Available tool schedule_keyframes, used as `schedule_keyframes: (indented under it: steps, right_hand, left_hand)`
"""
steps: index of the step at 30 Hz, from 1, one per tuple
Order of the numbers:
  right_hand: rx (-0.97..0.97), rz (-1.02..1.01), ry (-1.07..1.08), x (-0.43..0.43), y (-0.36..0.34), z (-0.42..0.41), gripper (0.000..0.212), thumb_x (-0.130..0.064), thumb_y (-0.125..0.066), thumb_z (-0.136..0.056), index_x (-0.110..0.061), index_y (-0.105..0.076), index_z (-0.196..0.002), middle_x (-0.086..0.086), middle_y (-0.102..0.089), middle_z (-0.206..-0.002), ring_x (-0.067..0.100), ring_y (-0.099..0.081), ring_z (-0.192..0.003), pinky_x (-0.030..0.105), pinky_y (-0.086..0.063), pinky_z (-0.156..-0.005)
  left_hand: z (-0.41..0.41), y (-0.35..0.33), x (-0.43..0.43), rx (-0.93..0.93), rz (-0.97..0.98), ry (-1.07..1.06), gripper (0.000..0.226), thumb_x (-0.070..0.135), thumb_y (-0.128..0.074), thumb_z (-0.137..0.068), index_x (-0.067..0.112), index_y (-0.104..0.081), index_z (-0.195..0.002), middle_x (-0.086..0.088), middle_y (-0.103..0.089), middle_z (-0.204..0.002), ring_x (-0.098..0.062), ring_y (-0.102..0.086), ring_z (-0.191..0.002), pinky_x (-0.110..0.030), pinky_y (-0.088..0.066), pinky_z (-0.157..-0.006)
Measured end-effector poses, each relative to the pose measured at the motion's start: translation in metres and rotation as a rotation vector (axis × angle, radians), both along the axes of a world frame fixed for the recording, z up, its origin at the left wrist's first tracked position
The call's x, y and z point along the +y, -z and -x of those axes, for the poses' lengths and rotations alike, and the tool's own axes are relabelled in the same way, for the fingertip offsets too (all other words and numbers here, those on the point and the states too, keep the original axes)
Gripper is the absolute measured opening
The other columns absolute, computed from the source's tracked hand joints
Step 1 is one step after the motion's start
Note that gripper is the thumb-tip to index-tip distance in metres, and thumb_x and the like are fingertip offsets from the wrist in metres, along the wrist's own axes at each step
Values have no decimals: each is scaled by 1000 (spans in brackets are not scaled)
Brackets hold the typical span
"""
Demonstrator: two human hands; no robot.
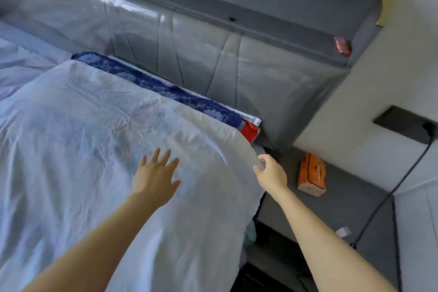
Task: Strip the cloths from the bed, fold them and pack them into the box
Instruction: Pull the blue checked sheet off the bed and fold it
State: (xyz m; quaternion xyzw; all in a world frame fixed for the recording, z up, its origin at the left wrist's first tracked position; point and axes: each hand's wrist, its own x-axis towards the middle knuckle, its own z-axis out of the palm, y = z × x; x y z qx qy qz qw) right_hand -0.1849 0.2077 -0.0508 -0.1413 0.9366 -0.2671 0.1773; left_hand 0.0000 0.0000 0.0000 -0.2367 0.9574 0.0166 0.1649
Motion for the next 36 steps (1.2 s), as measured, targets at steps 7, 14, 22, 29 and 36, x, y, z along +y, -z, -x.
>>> schedule_keyframes:
  steps: [7, 14, 22, 29, 36]
  right_hand:
    - [-101, -131, 3, -38, 78, 84, 51, -15, -58, -83, -21, -44, -132, 7, -53, -131, 33, -53, -115, 41, -47, -92]
    - [-157, -175, 18, -20, 107, 94, 17, -28, -60, -83, -18, -53, -72, 4, -58, -76, 25, -57, -73, 31, -39, -59]
    - [322, 125, 71, -19, 21, -36, 5, -7, -55, -84, -9, -51, -86, 2, -48, -62, 28, -46, -57, 31, -31, -54]
    - [-268, 225, -300, -75, -70, -202, 19, -25, -70, -78, -13, -60, -68, 9, -65, -72, 24, -61, -70, 39, -49, -66]
    - [-322, 32, -451, -53, -126, -393, 29, -22, -64, -73, -13, -44, -55, -1, -45, -54, 26, -45, -63, 28, -32, -51]
  left_hand:
    - [7, 65, -33, -79, -188, -108, 78, 64, -43, -87, 45, 3, -147, 15, 14, -157, -13, 8, -146, -46, -15, -115]
    - [11, 76, -44, -94, -219, -107, 78, 65, -42, -87, 46, 6, -146, 16, 16, -156, -9, 11, -145, -50, -12, -116]
    - [-6, 38, -13, 271, -282, -324, 47, 41, -54, -92, 29, -48, -136, 6, -46, -144, -20, -43, -131, -31, -39, -99]
    - [-128, -49, 41, 647, -1496, -1008, 19, 18, -54, -94, 8, -68, -102, -10, -70, -86, -22, -67, -73, -32, -56, -78]
    - [-328, -76, 92, 805, -1331, -1285, 15, 17, -62, -88, 8, -67, -98, -8, -69, -85, -20, -68, -73, -26, -55, -65]
